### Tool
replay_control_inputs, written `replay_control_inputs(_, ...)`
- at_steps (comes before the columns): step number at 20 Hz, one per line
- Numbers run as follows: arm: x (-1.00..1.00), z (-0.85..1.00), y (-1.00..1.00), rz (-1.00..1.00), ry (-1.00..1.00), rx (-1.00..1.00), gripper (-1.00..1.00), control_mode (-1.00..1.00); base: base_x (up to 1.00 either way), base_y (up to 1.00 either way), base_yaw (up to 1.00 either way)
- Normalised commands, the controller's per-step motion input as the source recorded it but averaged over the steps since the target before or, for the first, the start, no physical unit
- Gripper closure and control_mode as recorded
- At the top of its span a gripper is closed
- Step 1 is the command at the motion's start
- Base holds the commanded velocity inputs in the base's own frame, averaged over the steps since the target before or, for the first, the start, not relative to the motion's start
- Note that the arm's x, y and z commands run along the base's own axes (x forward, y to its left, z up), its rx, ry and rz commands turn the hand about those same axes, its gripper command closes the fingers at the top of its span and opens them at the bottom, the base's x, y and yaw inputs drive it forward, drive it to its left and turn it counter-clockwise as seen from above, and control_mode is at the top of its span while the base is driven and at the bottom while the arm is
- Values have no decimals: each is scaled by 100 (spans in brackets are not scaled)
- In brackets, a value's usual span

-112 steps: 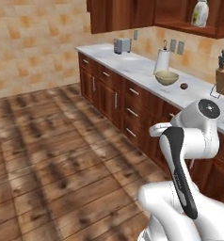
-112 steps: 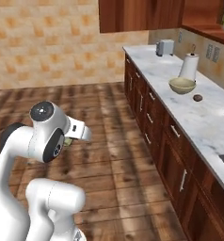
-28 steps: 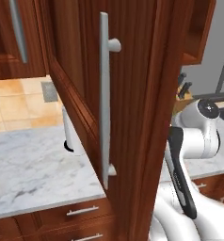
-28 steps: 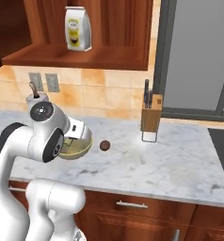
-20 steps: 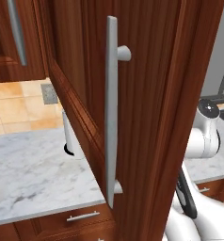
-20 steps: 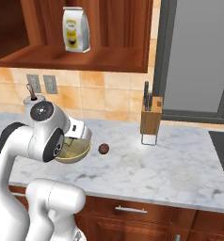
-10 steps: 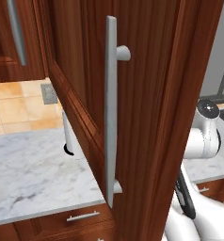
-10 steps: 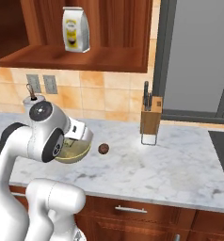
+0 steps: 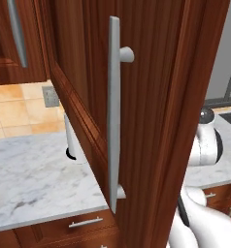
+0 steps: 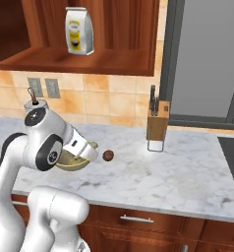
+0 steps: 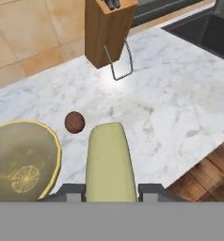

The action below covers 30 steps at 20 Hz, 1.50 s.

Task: Pick the egg and butter from the fridge and place them by the bowl for mixing.

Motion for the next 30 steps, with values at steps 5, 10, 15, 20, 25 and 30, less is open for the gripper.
replay_control_inputs(5,0,-36,-21,-27,23,9,100,-100,0,0,0)
replay_control_inputs(10,35,-30,-8,-8,16,7,100,-100,0,0,0)
replay_control_inputs(15,22,-36,0,-4,-4,8,100,-100,0,0,0)
replay_control_inputs(20,15,-40,0,-6,-1,14,100,-100,0,0,0)
replay_control_inputs(25,26,-43,0,-8,1,7,100,-100,0,0,0)
replay_control_inputs(30,32,-40,1,-4,0,3,100,-100,0,0,0)
